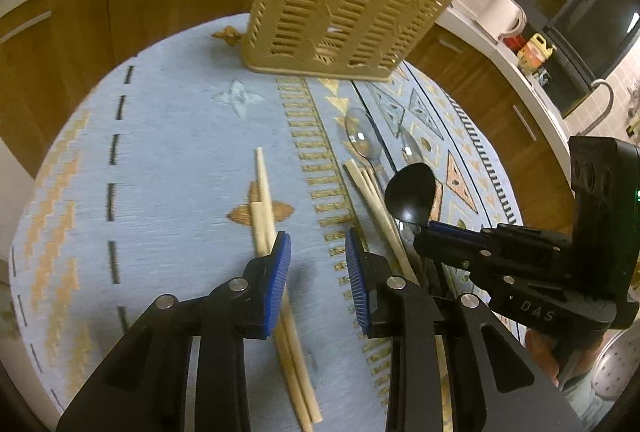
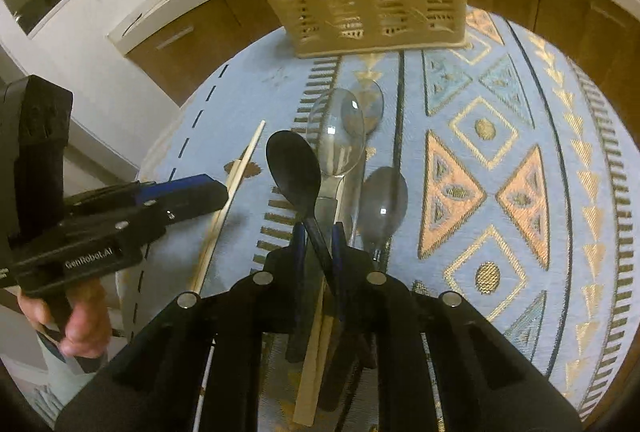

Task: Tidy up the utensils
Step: 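Grasp the black ladle handle with the right gripper and lift it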

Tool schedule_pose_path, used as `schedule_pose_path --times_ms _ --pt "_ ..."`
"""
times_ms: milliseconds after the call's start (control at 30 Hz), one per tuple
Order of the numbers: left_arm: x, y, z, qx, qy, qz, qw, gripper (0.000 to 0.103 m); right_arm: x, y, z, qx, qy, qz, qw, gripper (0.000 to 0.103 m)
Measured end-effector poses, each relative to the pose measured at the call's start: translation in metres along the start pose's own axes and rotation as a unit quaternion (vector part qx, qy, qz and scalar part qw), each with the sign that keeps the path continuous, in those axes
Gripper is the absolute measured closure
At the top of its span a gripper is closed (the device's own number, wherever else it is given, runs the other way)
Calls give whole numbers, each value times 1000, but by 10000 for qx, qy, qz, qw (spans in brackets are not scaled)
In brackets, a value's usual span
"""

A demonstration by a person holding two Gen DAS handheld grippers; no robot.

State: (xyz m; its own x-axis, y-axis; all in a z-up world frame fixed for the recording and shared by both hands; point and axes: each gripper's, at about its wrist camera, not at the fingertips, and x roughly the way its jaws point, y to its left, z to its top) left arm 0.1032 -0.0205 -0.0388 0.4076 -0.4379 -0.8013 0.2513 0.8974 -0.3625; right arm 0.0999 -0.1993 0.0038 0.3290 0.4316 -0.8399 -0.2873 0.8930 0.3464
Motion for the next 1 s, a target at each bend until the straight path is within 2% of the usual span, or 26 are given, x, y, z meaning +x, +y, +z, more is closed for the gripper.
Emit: schedule_pose_path --times_ms 267,600,667,700,733,767,867,933,1000 --pt "13 -10 1 78 133 -30 9999 77 15 -18 -7 223 132 276 9993 92" --pt "29 -17 -2 94 306 -68 9995 77 -4 -37 -13 295 -172 20 9994 94" --pt "30 -17 -2 78 331 -58 9994 77 -7 -36 -10 211 -99 186 9996 86" --pt "30 -16 -2 67 328 -53 9994 77 -7 -34 -9 95 -50 192 9998 70" --pt "29 -15 -2 36 308 -48 9995 77 -6 -28 -7 -156 5 55 9999 45" --pt "27 -13 -2 13 289 -46 9996 77 -5 -21 -7 -406 19 -92 9991 37" --pt "19 -8 -1 -50 191 -50 9998 77 6 5 -7 -1279 229 -404 9907 41" --pt "14 -4 0 -75 134 -35 9999 77 16 16 -7 -1618 438 -507 9845 64" --pt "9 -1 0 -105 91 -20 9999 77 24 21 -5 -1790 561 -627 9802 70"
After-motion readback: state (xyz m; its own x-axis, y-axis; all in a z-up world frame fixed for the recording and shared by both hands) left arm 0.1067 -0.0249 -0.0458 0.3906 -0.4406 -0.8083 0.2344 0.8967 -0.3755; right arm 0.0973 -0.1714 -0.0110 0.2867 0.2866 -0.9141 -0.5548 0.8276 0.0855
